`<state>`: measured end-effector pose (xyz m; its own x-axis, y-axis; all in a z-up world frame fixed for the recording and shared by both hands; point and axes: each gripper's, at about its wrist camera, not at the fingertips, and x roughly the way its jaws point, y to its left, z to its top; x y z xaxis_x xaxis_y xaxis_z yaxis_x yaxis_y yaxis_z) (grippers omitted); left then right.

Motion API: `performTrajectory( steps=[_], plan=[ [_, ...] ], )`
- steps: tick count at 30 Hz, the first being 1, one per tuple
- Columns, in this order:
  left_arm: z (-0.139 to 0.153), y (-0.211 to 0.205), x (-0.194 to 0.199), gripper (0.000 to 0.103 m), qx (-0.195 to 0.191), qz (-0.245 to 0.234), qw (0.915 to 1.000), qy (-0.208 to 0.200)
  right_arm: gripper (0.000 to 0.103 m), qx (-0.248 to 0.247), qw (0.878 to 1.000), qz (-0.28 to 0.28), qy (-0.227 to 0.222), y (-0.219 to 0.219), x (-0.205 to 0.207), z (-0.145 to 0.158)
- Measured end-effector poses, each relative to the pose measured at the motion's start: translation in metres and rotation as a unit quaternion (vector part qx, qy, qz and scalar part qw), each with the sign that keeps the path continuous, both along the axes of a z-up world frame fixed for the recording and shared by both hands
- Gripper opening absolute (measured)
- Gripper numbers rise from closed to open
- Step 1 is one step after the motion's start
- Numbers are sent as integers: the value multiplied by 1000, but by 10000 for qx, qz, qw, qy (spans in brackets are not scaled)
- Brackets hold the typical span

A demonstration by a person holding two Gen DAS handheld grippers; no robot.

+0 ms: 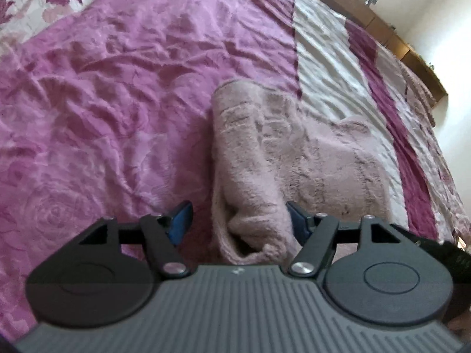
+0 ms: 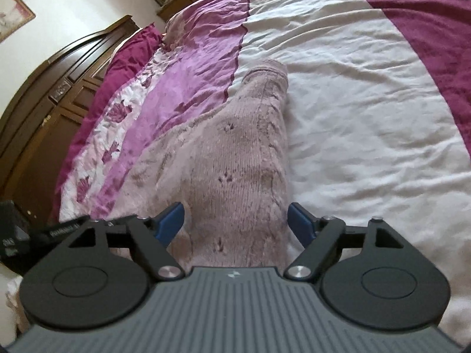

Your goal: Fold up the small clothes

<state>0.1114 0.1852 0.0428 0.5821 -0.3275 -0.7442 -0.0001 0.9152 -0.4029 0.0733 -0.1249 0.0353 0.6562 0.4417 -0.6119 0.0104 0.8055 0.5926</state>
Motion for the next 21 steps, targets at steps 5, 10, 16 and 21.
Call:
performTrajectory(
  steps=[5,10,16,21],
  plan=[
    [-16,5,9,75,-411,-89,9991,63,87,145,9998,122,14,-4,17,-5],
    [-24,7,14,77,-705,-269,9971,55,88,470,9983,296,177,-3,36,-28],
    [-30,11,16,77,-1140,-237,9930,196,91,696,9967,356,202,0,49,-36],
    [-33,-4,11,76,-1040,-434,9936,-95,87,746,9965,378,-4,4,54,-41]
  ],
)
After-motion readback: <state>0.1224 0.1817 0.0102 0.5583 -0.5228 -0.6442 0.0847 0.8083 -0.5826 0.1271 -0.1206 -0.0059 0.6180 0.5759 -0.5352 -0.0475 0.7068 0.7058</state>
